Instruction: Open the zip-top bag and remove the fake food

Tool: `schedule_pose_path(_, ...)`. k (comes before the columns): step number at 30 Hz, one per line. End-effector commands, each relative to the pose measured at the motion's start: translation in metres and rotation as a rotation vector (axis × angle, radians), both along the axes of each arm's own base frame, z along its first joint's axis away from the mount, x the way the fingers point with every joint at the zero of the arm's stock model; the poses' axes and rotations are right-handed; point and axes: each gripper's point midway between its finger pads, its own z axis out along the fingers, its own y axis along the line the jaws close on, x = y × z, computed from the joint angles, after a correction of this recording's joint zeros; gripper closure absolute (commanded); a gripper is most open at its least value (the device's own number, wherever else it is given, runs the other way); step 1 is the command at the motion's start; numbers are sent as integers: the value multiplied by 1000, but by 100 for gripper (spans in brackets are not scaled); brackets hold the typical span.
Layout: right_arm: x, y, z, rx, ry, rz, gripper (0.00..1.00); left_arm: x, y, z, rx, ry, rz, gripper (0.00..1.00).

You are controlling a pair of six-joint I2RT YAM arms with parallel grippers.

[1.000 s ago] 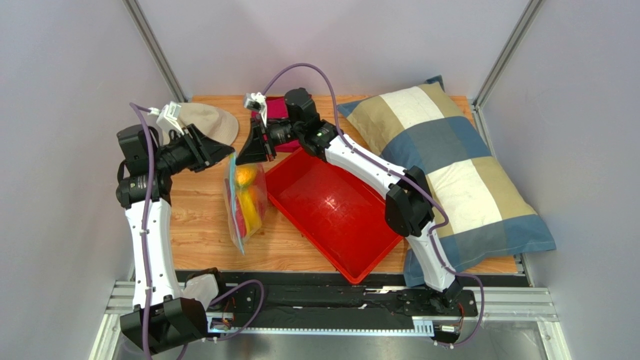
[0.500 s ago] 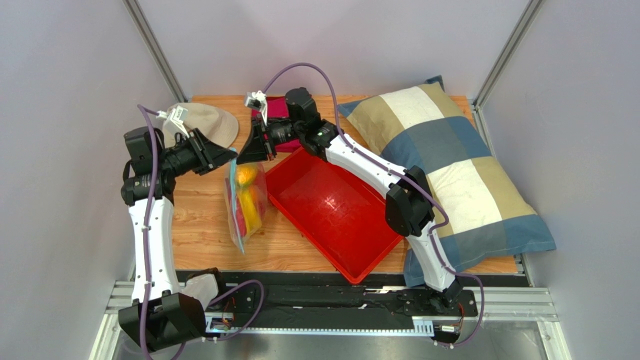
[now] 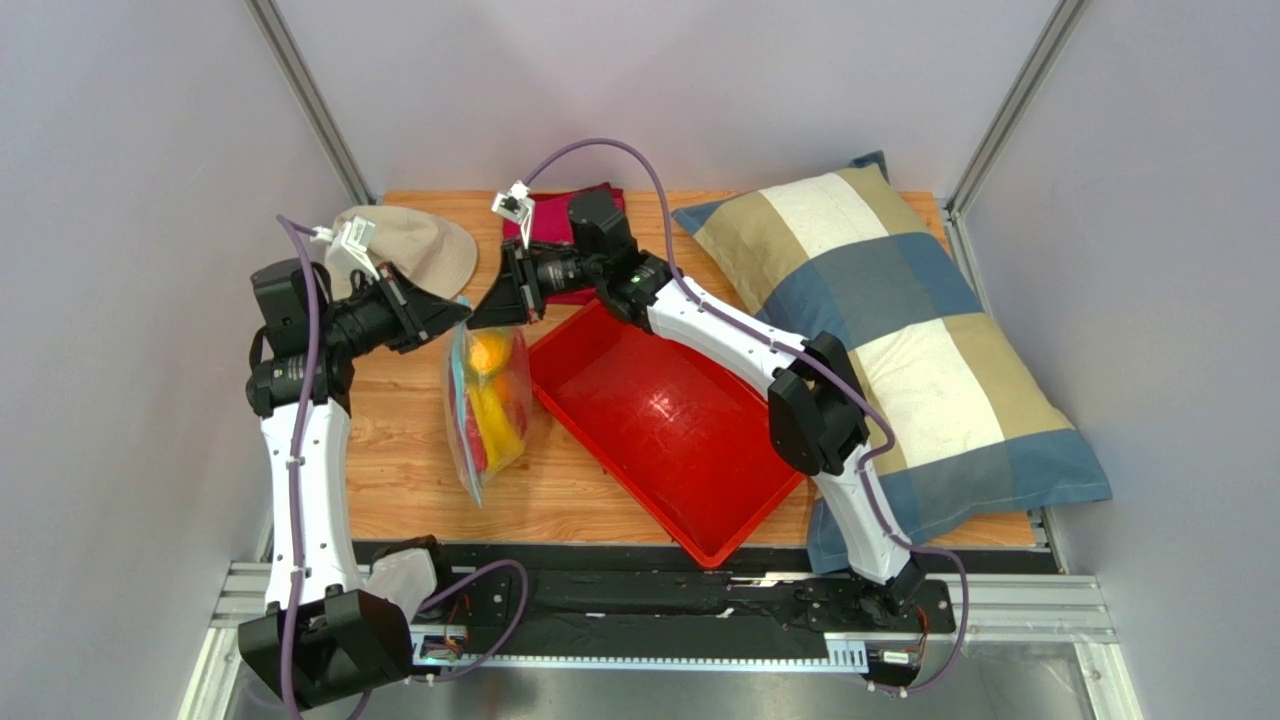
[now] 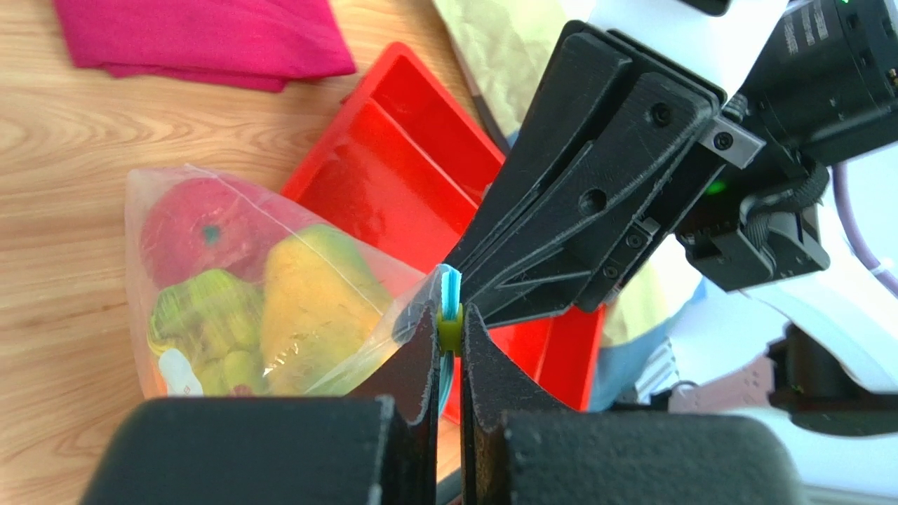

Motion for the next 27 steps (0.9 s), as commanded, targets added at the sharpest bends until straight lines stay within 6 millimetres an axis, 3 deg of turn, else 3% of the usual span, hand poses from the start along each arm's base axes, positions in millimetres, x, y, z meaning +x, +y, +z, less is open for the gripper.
schedule_pose_path(1, 34, 3, 36, 85, 66, -225, 100, -17, -13, -7, -28, 24, -41, 100)
schedule_pose_path(8, 58, 3, 41, 97, 123, -275, 100, -27, -11, -22, -3, 61, -13, 100)
schedule_pose_path(14, 62, 3, 50, 127, 188, -279, 100, -33, -7, -32, 31, 87, 9, 100)
schedule_pose_path(27, 33, -14, 87, 220, 241, -96, 100, -28, 12, -28, 200, 72, 38, 100)
